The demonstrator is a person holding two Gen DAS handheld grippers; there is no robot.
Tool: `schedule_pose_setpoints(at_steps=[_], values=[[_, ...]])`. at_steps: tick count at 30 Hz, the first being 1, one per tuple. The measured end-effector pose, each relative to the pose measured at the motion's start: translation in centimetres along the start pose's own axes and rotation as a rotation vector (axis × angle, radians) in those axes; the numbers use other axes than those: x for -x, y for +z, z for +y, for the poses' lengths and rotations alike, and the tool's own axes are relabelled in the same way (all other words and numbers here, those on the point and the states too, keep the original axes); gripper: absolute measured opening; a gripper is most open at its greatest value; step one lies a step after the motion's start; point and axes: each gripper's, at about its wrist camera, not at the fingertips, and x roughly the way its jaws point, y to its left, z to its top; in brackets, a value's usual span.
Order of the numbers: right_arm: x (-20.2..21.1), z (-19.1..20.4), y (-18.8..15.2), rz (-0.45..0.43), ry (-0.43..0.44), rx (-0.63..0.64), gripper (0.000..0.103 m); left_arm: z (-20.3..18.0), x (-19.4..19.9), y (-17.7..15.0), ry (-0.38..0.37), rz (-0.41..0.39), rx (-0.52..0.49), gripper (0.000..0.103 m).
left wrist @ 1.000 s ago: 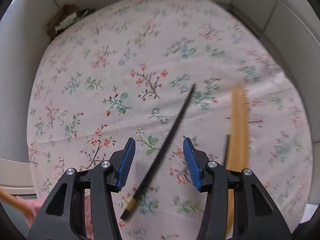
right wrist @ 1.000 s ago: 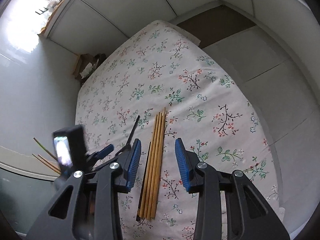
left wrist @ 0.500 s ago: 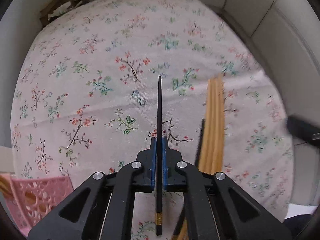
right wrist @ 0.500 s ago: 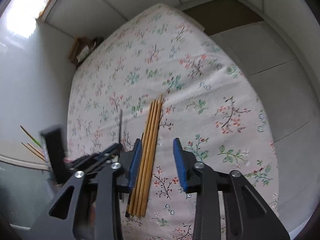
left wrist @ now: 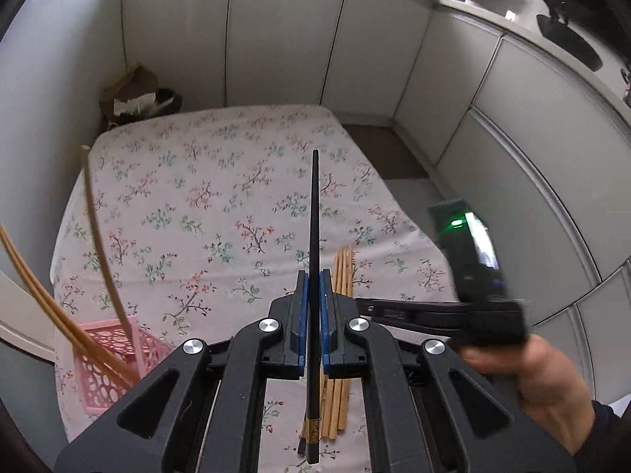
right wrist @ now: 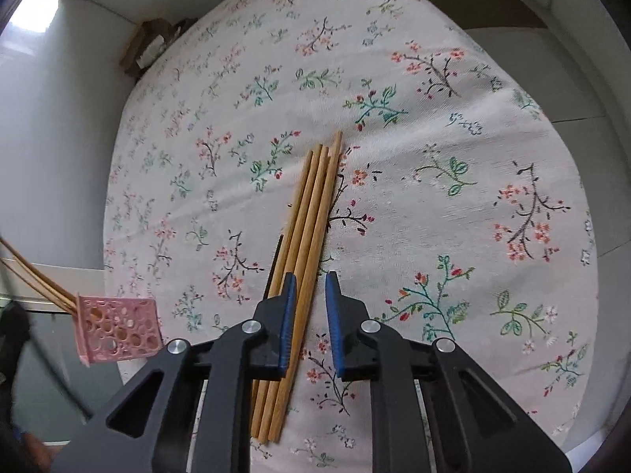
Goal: Organize utensils
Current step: 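Lift the black chopstick with the left tool while the right lifts a wooden one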
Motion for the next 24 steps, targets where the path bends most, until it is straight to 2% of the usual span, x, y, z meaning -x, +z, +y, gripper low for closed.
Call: schedule_pose_setpoints(at_steps=[7, 9, 11, 14, 21, 24], values=[[-1.8, 1.8, 0.5, 0.001, -0.057, 0.073, 0.014, 0.9, 1.5, 0.1, -0.021, -0.026, 0.001, 0.005], [-2.0, 2.1, 0.7, 0.003, -0.056, 0.085, 0.013, 1.2, 1.6, 0.0, -0.027, -0.030, 0.007, 0.005], [-2.2, 2.4, 0.6, 0.014, -0.041, 0.083, 0.007, 1.5, 1.8, -0.1, -0.024, -0.036, 0.005, 0.005], [-2.4, 3.2, 0.0, 0.022, -0.043, 0.112, 0.007, 1.6, 2.2, -0.1, -0.015, -0.050, -0.006, 0.005], [0.0, 4.2, -0.1, -0.039, -0.027, 0.132, 0.007, 2.1, 3.2, 0.1, -0.017, -0.076, 0.012, 0.005], [1.5, 5.0, -0.3, -0.092, -0.015, 0.157, 0.007, 2.3, 3.7, 0.2, -0.025, -0.097, 0.016, 0.005]])
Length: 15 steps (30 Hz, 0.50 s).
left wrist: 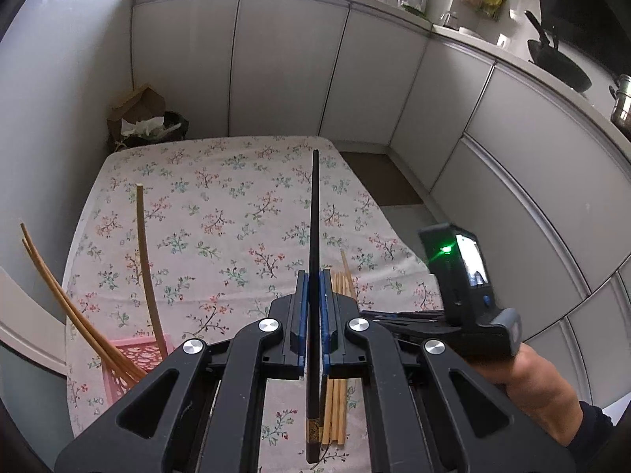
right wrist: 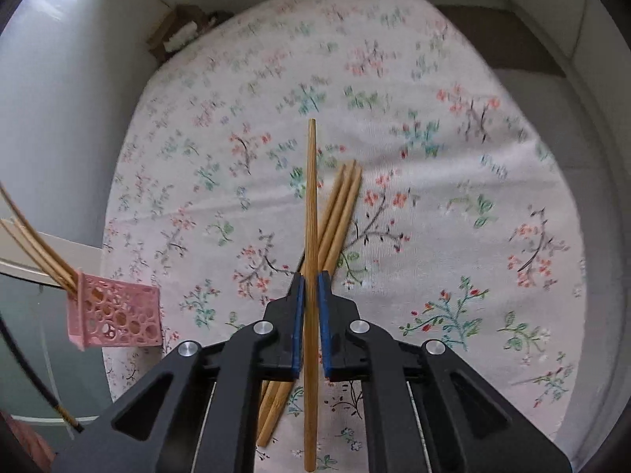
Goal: Organize utensils
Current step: 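Lift the black chopstick with the left tool while the right lifts a wooden one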
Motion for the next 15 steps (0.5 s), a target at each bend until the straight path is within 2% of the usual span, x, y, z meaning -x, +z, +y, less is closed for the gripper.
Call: schedule_pose_setpoints(at_steps=[5, 10, 15], values=[[4.4, 2.0, -0.1, -0.182, 0.051, 0.077, 0.007, 0.4, 0.9, 0.3, -0.022, -0.041, 0.015, 0.005], [9.0, 4.0, -0.5, -0.391, 0.121, 0.150, 0.007, 1.6, 2.7, 0.6, -0.018, -0.137, 0.022, 0.005], [12.9, 4.4, -1.3, -0.572, 0.190, 0.199, 0.007, 4.0, 4.3, 0.5, 0.013, -0.232, 0.068, 0.005]])
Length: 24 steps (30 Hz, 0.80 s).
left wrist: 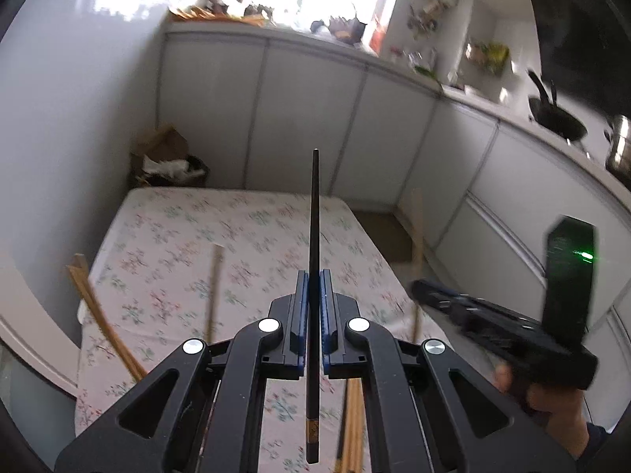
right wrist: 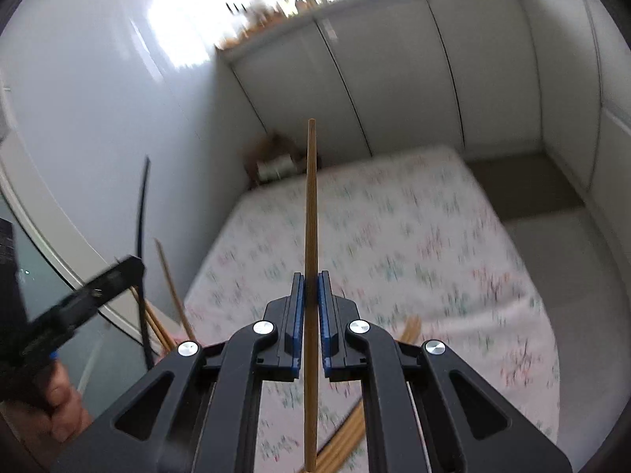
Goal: Organize utensils
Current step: 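Lift the black chopstick with the left tool while the right lifts a wooden one, then lower both held chopsticks into the pink holder and open both tools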
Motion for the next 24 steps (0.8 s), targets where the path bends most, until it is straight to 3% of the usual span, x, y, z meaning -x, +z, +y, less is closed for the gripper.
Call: schedule_pose_setpoints(at_steps=[6, 12, 16, 21, 24], values=[[2.8, 2.3, 0.2, -0.136, 0.125, 0.053, 0.007, 3.1, 2.6, 0.0, 0.026, -0.125, 0.066, 0.005], [3.0, 4.5, -0.4, -0.156, 0.158, 0.110, 0.007, 4.9, 3.5, -1.3, 0.080, -0.230, 0.083, 0.005], [2.9, 5.0, -0.7, -0.147, 0.164, 0.111, 0.007, 5.6, 2.1, -2.6, 0.148, -0.234, 0.065, 0.005], [3.4, 5.4, -1.1, -0.151, 0.171, 0.111, 0.007, 6.2, 0.6, -3.7, 0.177, -0.234, 0.090, 0.005], [3.6, 5.3, -1.2, -0.154, 0.169, 0.109, 0.007, 5.9, -0.4, -3.9, 0.220, -0.190, 0.057, 0.005]])
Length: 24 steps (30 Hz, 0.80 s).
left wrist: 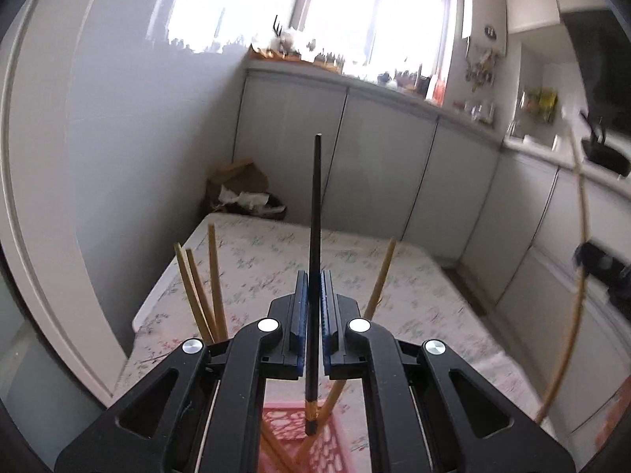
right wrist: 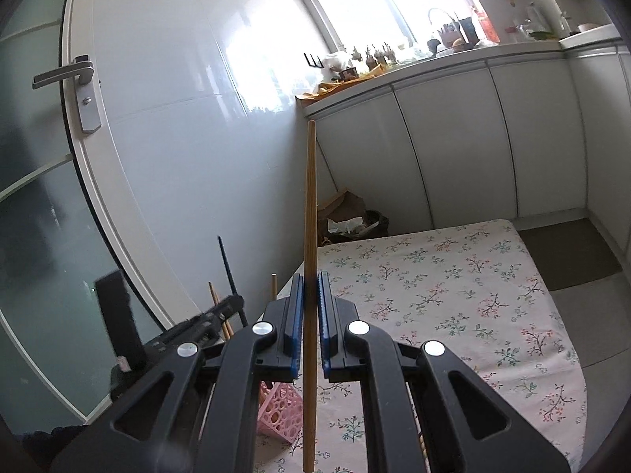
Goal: Organize utensils
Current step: 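Lower both held chopsticks into the pink holder and open both tools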
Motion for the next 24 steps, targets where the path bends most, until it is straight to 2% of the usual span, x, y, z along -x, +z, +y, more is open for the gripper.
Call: schedule_pose_setpoints(at_steps=[5, 7, 8, 9, 10, 12, 14, 16, 24], values=[[-0.1, -0.3, 0.0, 0.004, 0.004, -0.015, 0.007, 0.0, -0.3, -0.6, 0.025, 0.073, -0.015, 0.006], [-0.2, -0.2, -0.1, 0.006, 0.007, -0.013, 0.007, 0.2, -0.3, -0.6, 0.026, 0.150, -0.011, 0.009], [-0.3, -0.1, -0.1, 0.007, 0.005, -0.010, 0.007, 0.4, -0.3, -0.5, 0.028, 0.173, -0.002, 0.014], [-0.4, 0.0, -0.2, 0.008, 0.005, -0.008, 0.007, 0.7, 0.1, -0.2, 0.034, 0.202, 0.019, 0.028], [-0.5, 0.1, -0.3, 0.011, 0.004, -0.008, 0.007, 1.1, 0.4, 0.2, 0.041, 0.207, 0.033, 0.034], [-0.9, 0.3, -0.5, 0.017, 0.005, -0.010, 0.007, 1.6, 1.9, 1.3, 0.052, 0.204, 0.061, 0.040], [-1.3, 0.4, -0.6, 0.021, 0.003, -0.018, 0.007, 1.9, 3.3, 2.3, 0.060, 0.201, 0.067, 0.054], [-1.9, 0.6, -0.6, 0.019, 0.001, -0.041, 0.007, 2.1, 4.4, 3.2, 0.066, 0.200, 0.076, 0.060], [-4.7, 4.3, -0.3, -0.047, 0.016, -0.078, 0.007, 4.1, 4.7, 4.1, 0.055, 0.244, 0.172, 0.065]])
